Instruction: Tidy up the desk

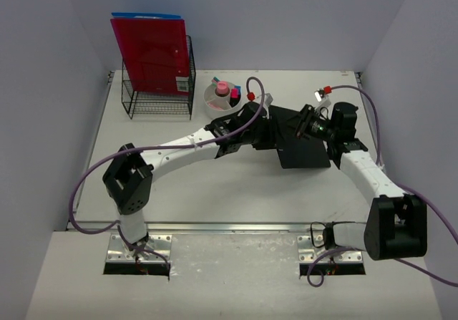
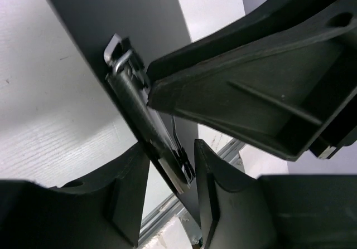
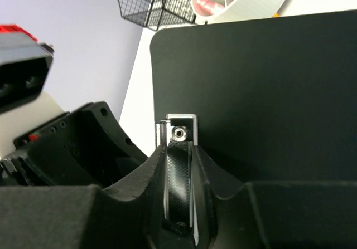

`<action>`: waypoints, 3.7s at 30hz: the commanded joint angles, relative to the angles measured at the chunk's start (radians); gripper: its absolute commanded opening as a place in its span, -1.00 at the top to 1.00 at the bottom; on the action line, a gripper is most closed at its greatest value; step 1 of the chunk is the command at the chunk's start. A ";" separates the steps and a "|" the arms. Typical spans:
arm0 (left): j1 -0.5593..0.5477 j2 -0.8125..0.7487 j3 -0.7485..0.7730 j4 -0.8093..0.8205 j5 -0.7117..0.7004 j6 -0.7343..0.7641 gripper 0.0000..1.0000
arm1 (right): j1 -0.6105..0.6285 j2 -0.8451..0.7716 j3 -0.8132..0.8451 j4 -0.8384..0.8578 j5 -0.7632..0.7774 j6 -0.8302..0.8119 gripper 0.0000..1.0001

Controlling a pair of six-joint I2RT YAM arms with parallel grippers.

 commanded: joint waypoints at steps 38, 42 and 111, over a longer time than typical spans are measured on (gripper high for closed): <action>0.220 -0.646 0.347 -1.009 -0.163 2.004 1.00 | -0.344 -0.096 0.437 -0.352 -0.499 -0.338 -0.37; 0.269 -0.579 0.423 -1.088 -0.233 2.109 1.00 | -0.344 -0.096 0.431 -0.345 -0.501 -0.341 -0.37; 0.870 -0.002 0.669 -0.887 0.146 2.246 -0.44 | -0.344 -0.042 0.404 -0.425 -0.557 -0.393 -0.36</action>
